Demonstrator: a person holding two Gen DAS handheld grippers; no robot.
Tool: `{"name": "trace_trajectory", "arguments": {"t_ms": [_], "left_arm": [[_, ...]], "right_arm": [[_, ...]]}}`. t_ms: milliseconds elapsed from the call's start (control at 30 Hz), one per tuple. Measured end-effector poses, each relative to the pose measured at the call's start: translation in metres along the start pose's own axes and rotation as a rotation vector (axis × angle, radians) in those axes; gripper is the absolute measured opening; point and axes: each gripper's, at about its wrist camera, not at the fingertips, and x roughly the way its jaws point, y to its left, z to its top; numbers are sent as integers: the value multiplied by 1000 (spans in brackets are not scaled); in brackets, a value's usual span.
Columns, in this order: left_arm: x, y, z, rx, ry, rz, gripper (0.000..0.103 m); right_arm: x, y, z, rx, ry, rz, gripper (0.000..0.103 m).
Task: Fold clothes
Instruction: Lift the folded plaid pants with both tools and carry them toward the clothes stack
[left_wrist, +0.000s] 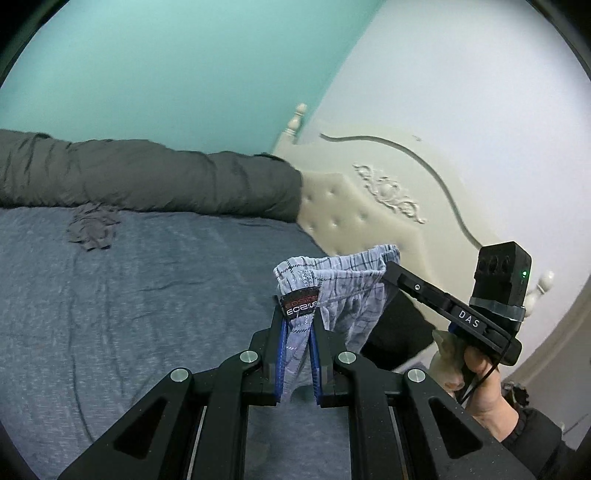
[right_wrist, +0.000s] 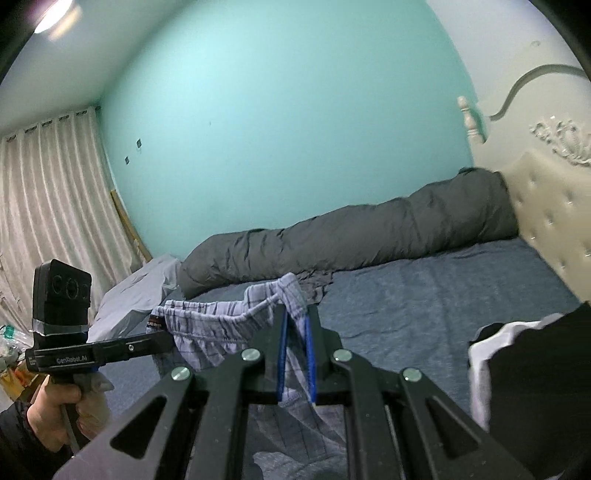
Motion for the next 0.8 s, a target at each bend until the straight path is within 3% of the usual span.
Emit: {"name": "trace_trajectory", "arguments": {"t_ms": [500, 800], "left_arm": [[27, -133, -1, 120, 37, -116, 12], [40, -198, 2, 169, 49, -181, 12]], "right_arm": [[-130, -42, 19, -2, -80, -114, 8], [-187, -60, 22, 9, -112, -182, 8]]}}
